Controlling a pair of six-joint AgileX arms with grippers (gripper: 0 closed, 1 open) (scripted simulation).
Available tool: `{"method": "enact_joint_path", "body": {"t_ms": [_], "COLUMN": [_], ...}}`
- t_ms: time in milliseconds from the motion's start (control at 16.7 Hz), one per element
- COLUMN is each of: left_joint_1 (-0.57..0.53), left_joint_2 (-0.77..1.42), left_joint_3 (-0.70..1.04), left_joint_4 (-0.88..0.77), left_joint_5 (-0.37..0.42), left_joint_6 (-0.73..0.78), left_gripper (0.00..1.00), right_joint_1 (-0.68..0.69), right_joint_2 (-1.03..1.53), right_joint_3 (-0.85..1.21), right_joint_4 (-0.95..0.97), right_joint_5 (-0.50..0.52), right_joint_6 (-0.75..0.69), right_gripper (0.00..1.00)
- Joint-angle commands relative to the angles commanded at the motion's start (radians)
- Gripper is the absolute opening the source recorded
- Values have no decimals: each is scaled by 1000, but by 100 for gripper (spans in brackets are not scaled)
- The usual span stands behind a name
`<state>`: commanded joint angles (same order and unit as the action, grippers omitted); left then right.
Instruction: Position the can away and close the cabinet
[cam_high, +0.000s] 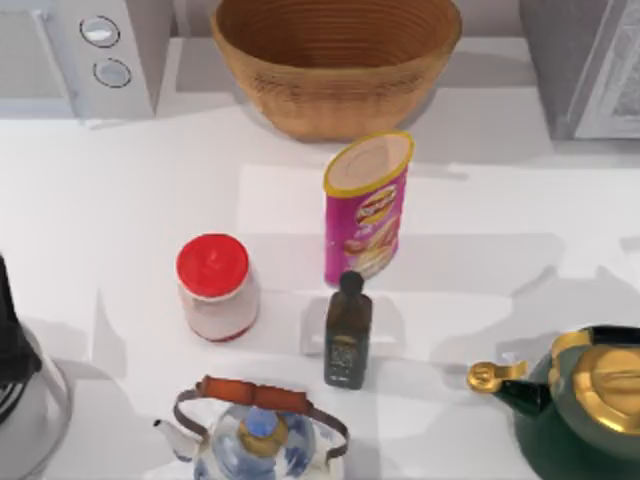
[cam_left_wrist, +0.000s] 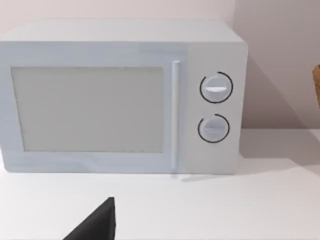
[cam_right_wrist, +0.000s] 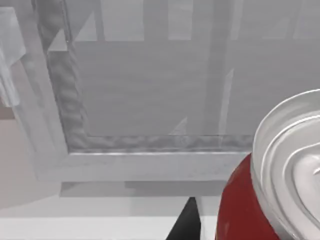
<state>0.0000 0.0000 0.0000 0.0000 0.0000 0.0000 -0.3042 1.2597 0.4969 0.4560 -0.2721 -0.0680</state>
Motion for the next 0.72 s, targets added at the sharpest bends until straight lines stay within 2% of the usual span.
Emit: {"method": "enact_joint_path", "body": {"t_ms": [300,720], "left_joint_1": [0,0], "left_joint_2": [0,0], "left_joint_3": [0,0], "left_joint_4": [0,0], "left_joint_5": [0,0], "left_joint_6": [0,0], "left_gripper": [100,100], "right_joint_1": [4,44], "right_joint_2": [-151,-625], "right_joint_3": [-78,-202], "right_joint_4": [-25,-81], "right_joint_5": [53,183], "right_joint_6": [43,93], "right_gripper": [0,0]}}
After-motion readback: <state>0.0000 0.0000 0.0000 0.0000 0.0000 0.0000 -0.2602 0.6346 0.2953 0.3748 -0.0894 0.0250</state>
